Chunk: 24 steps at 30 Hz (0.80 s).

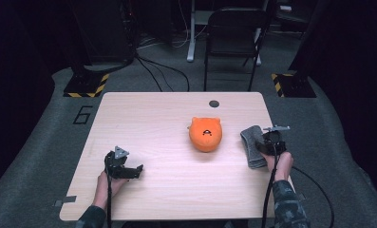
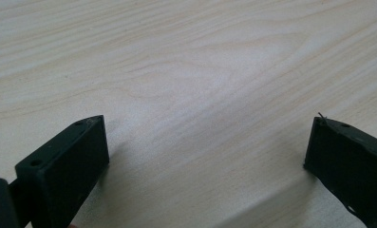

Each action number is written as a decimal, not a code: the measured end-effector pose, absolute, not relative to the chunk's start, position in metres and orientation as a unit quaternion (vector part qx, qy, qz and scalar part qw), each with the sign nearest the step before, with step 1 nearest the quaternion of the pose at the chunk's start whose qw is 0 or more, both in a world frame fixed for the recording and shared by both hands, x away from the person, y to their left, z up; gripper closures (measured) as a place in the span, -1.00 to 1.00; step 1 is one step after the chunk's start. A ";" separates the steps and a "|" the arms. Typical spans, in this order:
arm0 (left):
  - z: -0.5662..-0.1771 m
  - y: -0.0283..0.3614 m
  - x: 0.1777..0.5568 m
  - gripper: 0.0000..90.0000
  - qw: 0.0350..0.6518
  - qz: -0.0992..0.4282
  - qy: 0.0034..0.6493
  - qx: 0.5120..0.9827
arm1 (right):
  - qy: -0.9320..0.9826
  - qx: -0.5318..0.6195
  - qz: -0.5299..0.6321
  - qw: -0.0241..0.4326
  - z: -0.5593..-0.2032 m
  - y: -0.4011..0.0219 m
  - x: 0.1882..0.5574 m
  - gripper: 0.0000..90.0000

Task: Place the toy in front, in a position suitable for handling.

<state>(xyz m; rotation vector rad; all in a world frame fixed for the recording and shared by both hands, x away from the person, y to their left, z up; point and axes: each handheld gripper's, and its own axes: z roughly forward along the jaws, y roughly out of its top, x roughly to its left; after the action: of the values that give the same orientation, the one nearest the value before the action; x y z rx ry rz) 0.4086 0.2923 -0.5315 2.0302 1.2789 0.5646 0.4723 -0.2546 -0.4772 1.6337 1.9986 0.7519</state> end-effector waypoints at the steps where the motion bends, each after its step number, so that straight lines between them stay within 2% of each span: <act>1: -0.532 0.292 0.409 -0.99 0.332 0.216 0.489 0.777 | 0.723 0.593 0.272 0.226 -0.479 -0.255 0.475 0.46; 4: -0.531 0.292 0.409 -0.99 0.331 0.215 0.489 0.778 | 0.720 0.601 0.265 0.224 -0.488 -0.256 0.482 0.28; 5: -0.531 0.292 0.409 -0.99 0.331 0.215 0.489 0.778 | 0.720 0.601 0.265 0.224 -0.488 -0.256 0.482 0.28; 9: -0.531 0.292 0.409 -0.99 0.332 0.216 0.489 0.777 | 0.713 0.611 0.251 0.235 -0.493 -0.259 0.486 -0.03; 10: -0.531 0.292 0.409 -0.99 0.332 0.216 0.489 0.777 | 0.713 0.611 0.251 0.235 -0.493 -0.259 0.486 -0.03; 11: -0.531 0.292 0.409 -0.99 0.331 0.215 0.489 0.778 | 0.707 0.615 0.252 0.242 -0.491 -0.260 0.484 -0.27; 12: -0.531 0.292 0.409 -0.99 0.331 0.215 0.489 0.778 | 0.707 0.615 0.252 0.242 -0.491 -0.260 0.484 -0.27; 14: -0.531 0.292 0.409 -0.99 0.331 0.215 0.489 0.778 | 0.706 0.613 0.255 0.247 -0.488 -0.261 0.483 -0.50; 15: -0.531 0.292 0.409 -0.99 0.331 0.216 0.489 0.778 | 0.702 0.613 0.267 0.247 -0.482 -0.260 0.480 -0.70; 20: -0.531 0.292 0.408 -0.99 0.330 0.215 0.489 0.778 | 0.701 0.603 0.306 0.230 -0.466 -0.252 0.470 -0.89; 24: -0.532 0.292 0.408 -0.99 0.332 0.215 0.488 0.778 | 0.711 0.583 0.321 0.226 -0.458 -0.237 0.466 -0.95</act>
<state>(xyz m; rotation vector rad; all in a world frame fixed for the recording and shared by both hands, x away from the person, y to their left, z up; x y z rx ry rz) 0.4085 0.2920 -0.5316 2.0313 1.2758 0.5629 0.4658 -0.2367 -0.4582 1.6075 1.9607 0.8857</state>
